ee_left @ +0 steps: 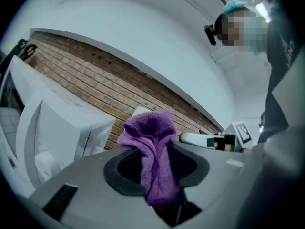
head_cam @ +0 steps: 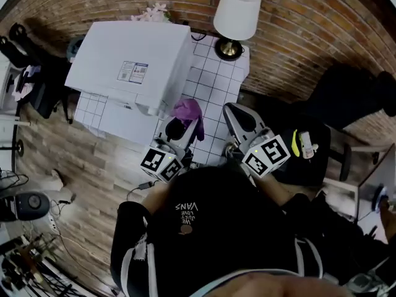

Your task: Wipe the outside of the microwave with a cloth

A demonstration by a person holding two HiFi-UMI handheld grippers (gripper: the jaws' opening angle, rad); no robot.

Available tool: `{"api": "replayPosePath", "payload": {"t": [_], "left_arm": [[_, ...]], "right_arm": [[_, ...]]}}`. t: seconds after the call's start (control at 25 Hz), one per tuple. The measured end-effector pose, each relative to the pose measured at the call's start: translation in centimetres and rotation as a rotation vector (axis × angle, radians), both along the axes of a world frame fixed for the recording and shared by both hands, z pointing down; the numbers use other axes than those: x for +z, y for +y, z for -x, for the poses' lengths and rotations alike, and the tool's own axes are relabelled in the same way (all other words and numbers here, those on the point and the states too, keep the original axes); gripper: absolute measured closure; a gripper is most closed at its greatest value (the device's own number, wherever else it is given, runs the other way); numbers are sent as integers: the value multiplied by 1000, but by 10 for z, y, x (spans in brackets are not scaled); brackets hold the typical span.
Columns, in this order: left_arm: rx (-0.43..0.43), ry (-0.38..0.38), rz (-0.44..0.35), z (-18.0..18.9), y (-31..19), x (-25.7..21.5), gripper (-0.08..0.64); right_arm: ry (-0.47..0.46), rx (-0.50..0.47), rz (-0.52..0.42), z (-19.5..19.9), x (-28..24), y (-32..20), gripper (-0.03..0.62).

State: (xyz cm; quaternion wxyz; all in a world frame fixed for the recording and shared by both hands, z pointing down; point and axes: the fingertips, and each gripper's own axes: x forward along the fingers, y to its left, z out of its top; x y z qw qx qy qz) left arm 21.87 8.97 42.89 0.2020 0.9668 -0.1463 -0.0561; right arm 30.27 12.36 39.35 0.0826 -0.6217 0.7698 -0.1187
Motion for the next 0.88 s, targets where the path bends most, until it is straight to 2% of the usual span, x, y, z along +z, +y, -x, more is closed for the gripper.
{"api": "replayPosePath", "payload": {"t": [0.16,0.32,0.4,0.52,0.68,0.88], "left_arm": [[-124,132,193,-7,-8,6,420],[-269,328,398,-2,-19,10,420],[-350,420,472,9,-23,14,420],[-396,492,545,18,-23,21,420],[-398,587,636,23,-28,27,420],[-403,602,654,13,-47,33,420]], "right_arm": [[-3,-142,13,-13,1,-13,589],[-9,-258,22,-19,2,-23,589],[-16,-317,31,-17,4,-27,589],[-23,-352,40,-17,6,-28,588],[-35,-379,37,-12,8,-30,589],[-31,-396,34,-12,9,-31,589]]}}
